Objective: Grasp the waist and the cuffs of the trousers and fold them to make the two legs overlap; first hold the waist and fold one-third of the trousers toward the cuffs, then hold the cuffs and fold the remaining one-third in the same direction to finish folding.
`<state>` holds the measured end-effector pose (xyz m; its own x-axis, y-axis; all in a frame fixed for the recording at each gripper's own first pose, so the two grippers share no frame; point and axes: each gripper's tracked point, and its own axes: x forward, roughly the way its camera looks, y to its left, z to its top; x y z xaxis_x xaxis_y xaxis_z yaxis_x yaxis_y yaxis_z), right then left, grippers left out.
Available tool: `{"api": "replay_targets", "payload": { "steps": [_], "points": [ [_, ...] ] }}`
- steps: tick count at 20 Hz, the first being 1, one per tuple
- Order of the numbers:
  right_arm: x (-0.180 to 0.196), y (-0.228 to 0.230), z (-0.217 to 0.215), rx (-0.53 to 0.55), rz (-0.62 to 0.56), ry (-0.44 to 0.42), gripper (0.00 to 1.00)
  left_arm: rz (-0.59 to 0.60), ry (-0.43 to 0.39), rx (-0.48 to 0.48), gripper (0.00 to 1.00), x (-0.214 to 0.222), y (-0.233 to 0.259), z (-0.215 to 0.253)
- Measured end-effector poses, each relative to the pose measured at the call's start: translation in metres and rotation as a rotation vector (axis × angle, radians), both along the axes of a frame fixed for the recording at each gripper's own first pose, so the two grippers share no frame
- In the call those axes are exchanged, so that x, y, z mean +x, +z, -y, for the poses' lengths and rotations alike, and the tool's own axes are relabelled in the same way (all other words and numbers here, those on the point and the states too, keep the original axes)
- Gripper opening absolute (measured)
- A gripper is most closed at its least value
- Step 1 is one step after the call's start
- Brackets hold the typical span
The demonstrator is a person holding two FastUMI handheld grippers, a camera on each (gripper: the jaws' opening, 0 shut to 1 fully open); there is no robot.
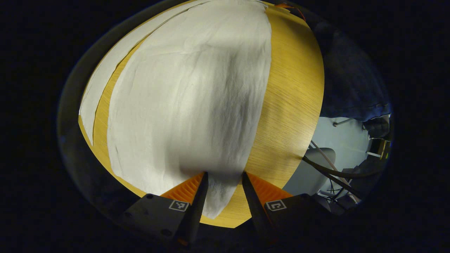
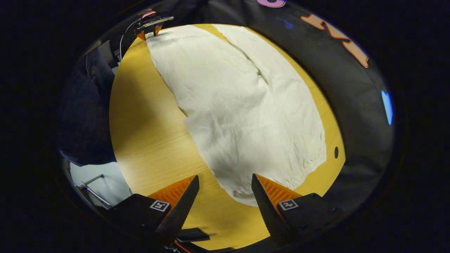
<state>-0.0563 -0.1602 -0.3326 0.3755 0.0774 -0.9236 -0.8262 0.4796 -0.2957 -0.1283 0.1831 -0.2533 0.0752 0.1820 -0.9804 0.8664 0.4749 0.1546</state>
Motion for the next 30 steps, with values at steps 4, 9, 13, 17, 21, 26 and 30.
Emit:
{"api": "replay_targets", "payload": {
  "steps": [4,9,13,17,21,26,30],
  "points": [
    [-0.001,-0.018,0.004,-0.032,-0.116,0.037,0.96,-0.017,-0.006,0.024,0.64,-0.001,0.000,0.000],
    [-0.007,-0.027,0.002,-0.039,-0.217,0.043,0.92,-0.024,0.003,0.043,0.69,-0.002,0.000,0.002],
    [-0.007,-0.028,0.003,-0.077,-0.239,0.019,0.83,-0.031,0.006,0.056,0.63,-0.004,-0.001,0.003],
    [-0.005,-0.025,0.007,-0.121,-0.241,0.018,0.56,-0.023,0.022,0.056,0.59,-0.001,-0.002,0.001],
    [-0.002,-0.022,0.010,-0.139,-0.226,0.017,0.29,-0.019,0.041,0.057,0.41,0.009,0.000,-0.001],
    [0.002,-0.021,0.012,-0.159,-0.204,0.005,0.17,-0.003,0.008,0.054,0.13,0.018,-0.003,-0.002],
    [0.003,-0.020,0.013,-0.169,-0.209,-0.029,0.17,-0.006,0.029,0.046,0.05,0.027,-0.008,0.003]
  ]
}}
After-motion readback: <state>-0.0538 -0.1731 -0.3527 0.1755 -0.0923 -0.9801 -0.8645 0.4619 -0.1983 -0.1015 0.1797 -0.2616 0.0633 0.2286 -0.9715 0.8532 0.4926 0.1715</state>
